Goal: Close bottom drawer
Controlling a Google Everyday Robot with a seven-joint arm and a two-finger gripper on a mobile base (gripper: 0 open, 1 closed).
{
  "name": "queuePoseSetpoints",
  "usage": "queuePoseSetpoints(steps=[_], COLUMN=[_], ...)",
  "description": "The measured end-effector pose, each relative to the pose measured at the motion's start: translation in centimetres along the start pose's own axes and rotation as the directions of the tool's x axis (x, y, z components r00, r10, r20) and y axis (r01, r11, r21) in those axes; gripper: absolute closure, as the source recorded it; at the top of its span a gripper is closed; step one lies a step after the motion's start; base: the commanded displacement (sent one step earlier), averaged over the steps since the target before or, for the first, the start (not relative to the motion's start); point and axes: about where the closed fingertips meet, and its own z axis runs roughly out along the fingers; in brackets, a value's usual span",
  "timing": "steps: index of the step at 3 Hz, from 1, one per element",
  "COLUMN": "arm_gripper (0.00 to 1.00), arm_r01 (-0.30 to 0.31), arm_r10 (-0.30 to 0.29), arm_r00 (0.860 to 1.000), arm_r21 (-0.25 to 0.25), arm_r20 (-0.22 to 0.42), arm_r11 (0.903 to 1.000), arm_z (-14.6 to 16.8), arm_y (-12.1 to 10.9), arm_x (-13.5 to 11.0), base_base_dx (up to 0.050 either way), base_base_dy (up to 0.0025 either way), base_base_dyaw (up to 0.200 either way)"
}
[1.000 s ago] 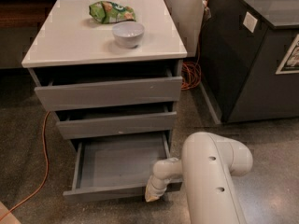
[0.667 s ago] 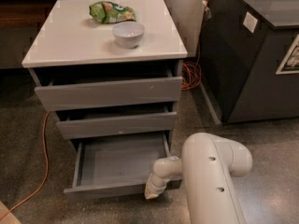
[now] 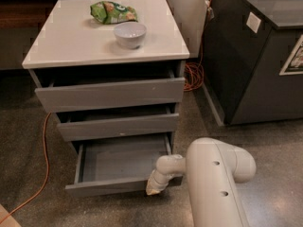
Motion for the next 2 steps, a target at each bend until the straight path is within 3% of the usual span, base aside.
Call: queuePoseSetpoints(steps=[1,2], arm_gripper=[1.00,1.00], arm_r01=[-0.001,-0.009], arm_r10=[0.001,0.009], arm_r00=[0.999,0.999], arm_r21=[0.000,0.007], arm_r20=[0.042,0.051], arm_r11=[1.0000,0.9999], arm_z=[0.01,0.16], arm_y=[-3.45,-3.31], arm_x=[0.08,0.14], base_base_dx=[0.000,0.000], base_base_dy=[0.00000,0.00000], base_base_dyaw=[0.000,0.000])
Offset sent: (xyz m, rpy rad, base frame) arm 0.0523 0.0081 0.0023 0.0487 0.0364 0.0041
